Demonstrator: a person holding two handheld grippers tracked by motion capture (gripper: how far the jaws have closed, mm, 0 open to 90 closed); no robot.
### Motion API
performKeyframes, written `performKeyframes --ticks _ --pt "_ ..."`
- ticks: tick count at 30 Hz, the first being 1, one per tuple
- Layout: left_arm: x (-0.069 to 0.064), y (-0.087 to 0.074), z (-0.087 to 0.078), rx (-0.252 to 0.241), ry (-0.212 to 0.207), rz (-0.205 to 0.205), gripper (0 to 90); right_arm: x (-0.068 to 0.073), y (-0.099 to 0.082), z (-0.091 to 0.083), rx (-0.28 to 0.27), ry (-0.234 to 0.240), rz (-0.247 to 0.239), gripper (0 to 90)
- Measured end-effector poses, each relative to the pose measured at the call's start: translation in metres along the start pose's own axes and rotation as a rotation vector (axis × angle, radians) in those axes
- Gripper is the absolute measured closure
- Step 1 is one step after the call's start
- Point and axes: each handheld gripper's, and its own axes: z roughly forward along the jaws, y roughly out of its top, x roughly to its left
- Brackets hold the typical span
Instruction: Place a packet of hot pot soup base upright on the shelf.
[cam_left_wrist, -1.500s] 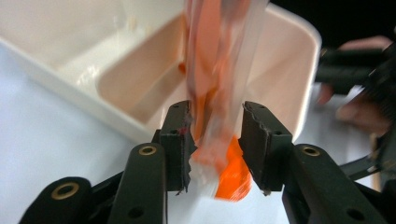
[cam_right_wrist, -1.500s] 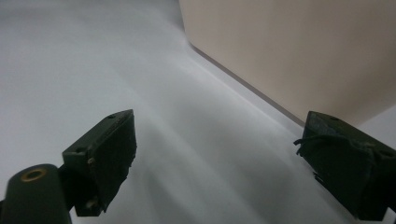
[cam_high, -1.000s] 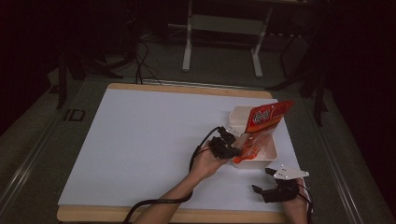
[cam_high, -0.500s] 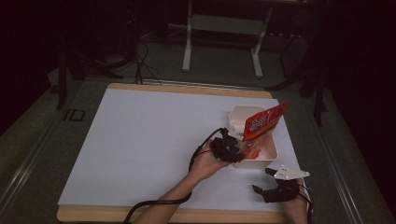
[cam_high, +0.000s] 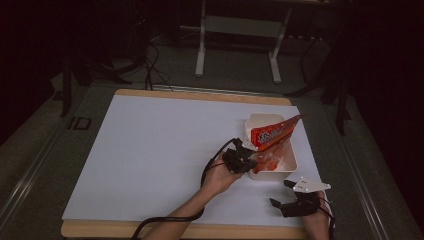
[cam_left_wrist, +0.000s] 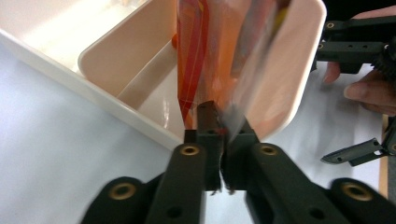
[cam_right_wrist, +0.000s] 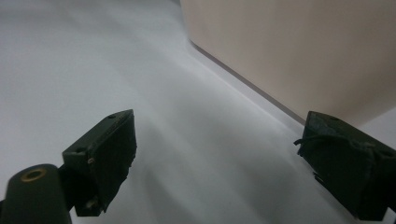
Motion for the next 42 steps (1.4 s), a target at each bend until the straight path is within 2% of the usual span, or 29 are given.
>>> performKeyframes --ticks 5,9,14,18,24,31,37,39,42 --pt "0.005 -0.002 -0.008 -0.041 -0.031 -0.02 72.6 0.0 0.0 -0.001 0.0 0.005 0.001 10.6" --pt "0.007 0.0 -0.021 -0.076 -0.052 -0.032 66.2 0.0 0.0 -0.001 -0.002 0.002 -0.004 10.6" --pt "0.011 0.001 -0.039 -0.107 -0.084 -0.044 64.0 0.0 0.0 -0.001 -0.001 0.001 -0.004 10.6" --pt "0.017 -0.002 -0.051 -0.121 -0.118 -0.074 62.6 0.0 0.0 0.0 -0.001 0.002 -0.003 10.6" --pt "0.024 -0.013 -0.069 -0.117 -0.168 -0.088 61.9 0.0 0.0 0.0 -0.001 0.002 -0.002 10.6" --pt "0.033 -0.034 -0.085 -0.126 -0.133 -0.11 61.3 0.0 0.0 0.0 0.001 0.001 0.0 10.6" --pt "0.037 -0.053 -0.095 -0.132 -0.113 -0.112 61.2 0.0 0.0 0.0 0.002 0.001 0.0 10.6" --pt "0.038 -0.062 -0.097 -0.124 -0.093 -0.11 61.2 0.0 0.0 0.0 0.0 0.0 0.001 10.6" --pt "0.038 -0.077 -0.098 -0.104 -0.034 -0.11 61.2 0.0 0.0 0.0 0.002 0.001 0.0 10.6"
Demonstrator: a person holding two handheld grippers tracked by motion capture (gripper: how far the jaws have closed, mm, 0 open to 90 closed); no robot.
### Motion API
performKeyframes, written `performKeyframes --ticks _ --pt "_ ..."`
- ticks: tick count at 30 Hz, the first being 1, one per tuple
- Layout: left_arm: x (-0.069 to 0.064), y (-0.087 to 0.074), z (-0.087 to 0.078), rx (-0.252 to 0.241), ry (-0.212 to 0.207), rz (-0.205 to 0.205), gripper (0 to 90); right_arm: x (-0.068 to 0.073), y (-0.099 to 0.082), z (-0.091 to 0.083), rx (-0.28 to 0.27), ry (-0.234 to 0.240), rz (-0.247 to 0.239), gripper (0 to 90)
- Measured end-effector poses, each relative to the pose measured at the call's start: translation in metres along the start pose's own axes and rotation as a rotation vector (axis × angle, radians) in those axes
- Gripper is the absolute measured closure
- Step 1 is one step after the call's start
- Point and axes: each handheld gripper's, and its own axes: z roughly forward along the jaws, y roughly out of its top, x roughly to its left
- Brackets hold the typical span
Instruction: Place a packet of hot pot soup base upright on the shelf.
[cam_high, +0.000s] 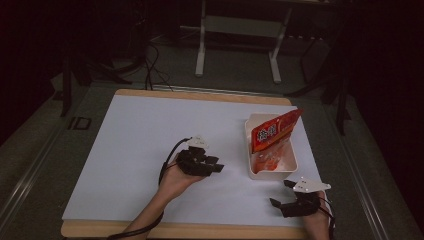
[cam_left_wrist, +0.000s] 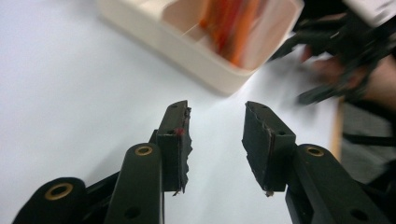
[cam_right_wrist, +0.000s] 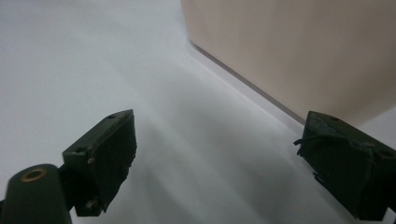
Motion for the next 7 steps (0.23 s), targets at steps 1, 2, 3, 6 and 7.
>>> performKeyframes --ticks 1,2,3,6,7 --pt "0.0 -0.003 0.0 0.003 0.001 0.002 61.2 0.0 0.0 0.0 -0.001 0.0 0.001 10.6" --pt "0.0 -0.008 0.0 0.004 0.003 0.004 61.0 0.0 0.0 0.0 -0.001 0.0 0.0 10.6" --pt "0.001 -0.01 0.0 0.006 0.006 0.005 61.1 0.0 0.0 0.0 0.0 -0.001 -0.001 10.6" --pt "0.006 -0.022 -0.002 0.007 0.01 -0.004 61.2 0.0 0.0 0.0 -0.002 -0.001 -0.001 10.6" --pt "0.007 -0.025 -0.003 0.007 0.019 -0.007 61.2 0.0 0.0 0.0 0.0 0.0 0.001 10.6"
